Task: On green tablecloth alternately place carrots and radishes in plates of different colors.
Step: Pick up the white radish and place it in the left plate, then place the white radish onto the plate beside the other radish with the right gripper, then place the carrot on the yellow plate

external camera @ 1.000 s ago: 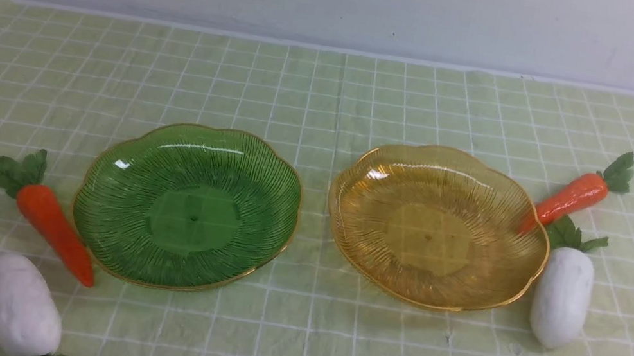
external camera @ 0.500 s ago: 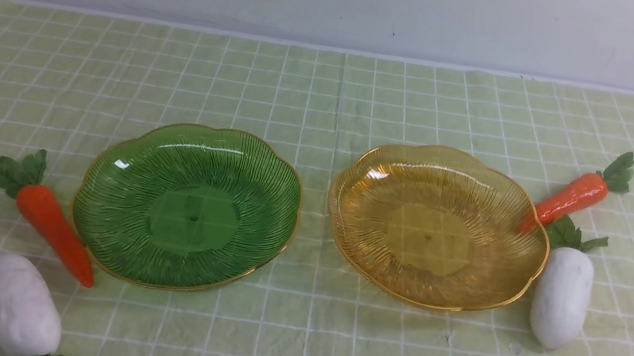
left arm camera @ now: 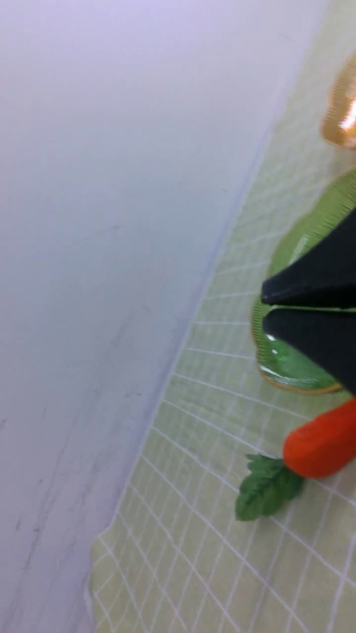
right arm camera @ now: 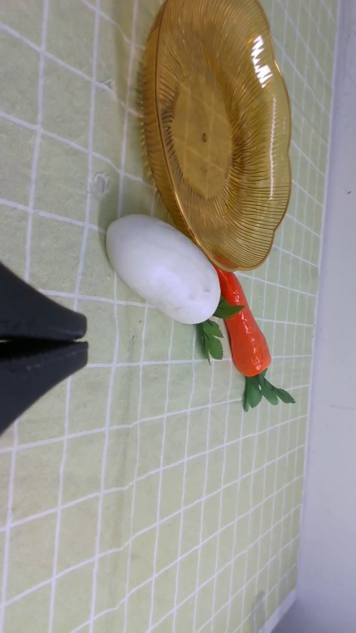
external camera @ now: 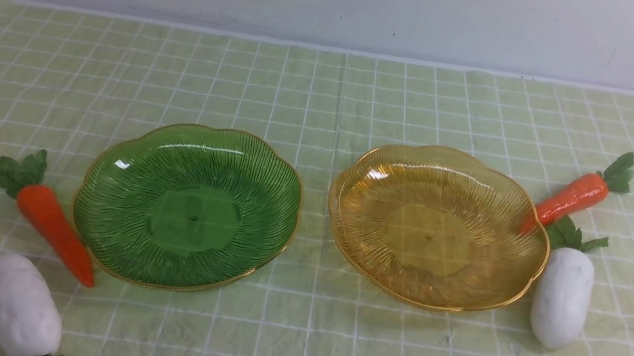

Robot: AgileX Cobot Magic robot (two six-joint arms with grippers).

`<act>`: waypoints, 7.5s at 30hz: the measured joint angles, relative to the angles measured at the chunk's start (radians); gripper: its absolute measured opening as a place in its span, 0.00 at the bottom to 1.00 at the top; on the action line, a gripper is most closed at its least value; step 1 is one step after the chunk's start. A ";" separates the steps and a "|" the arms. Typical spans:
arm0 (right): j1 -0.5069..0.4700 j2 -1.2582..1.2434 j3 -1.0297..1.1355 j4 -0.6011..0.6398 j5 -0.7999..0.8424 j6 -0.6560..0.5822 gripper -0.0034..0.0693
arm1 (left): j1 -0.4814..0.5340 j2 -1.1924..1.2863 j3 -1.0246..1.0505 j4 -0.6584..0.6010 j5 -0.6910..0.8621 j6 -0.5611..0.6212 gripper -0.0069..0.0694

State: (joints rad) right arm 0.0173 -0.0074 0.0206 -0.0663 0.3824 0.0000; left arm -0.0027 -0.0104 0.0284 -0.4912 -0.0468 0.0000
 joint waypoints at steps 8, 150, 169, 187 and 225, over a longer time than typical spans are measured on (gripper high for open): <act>0.000 0.000 0.009 0.483 -0.428 0.246 0.03 | 0.000 0.000 -0.004 -0.383 -0.314 -0.135 0.08; 0.487 2.222 -1.835 0.902 0.461 -0.173 0.70 | 0.346 1.574 -1.218 0.092 1.105 0.111 0.30; 0.403 2.154 -2.105 0.645 0.801 -0.161 0.83 | 0.346 1.802 -1.217 0.022 0.895 0.118 0.91; 0.198 1.996 -2.163 0.162 0.880 -0.038 0.82 | 0.347 1.919 -1.279 0.048 0.882 0.158 0.54; -0.088 2.457 -2.165 0.327 0.793 0.197 0.72 | -0.494 2.064 -1.611 -0.076 0.691 0.288 0.85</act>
State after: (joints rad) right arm -0.0705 2.4492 -2.1441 0.2602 1.1758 0.1971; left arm -0.4971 2.0536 -1.5828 -0.5670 0.6446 0.2883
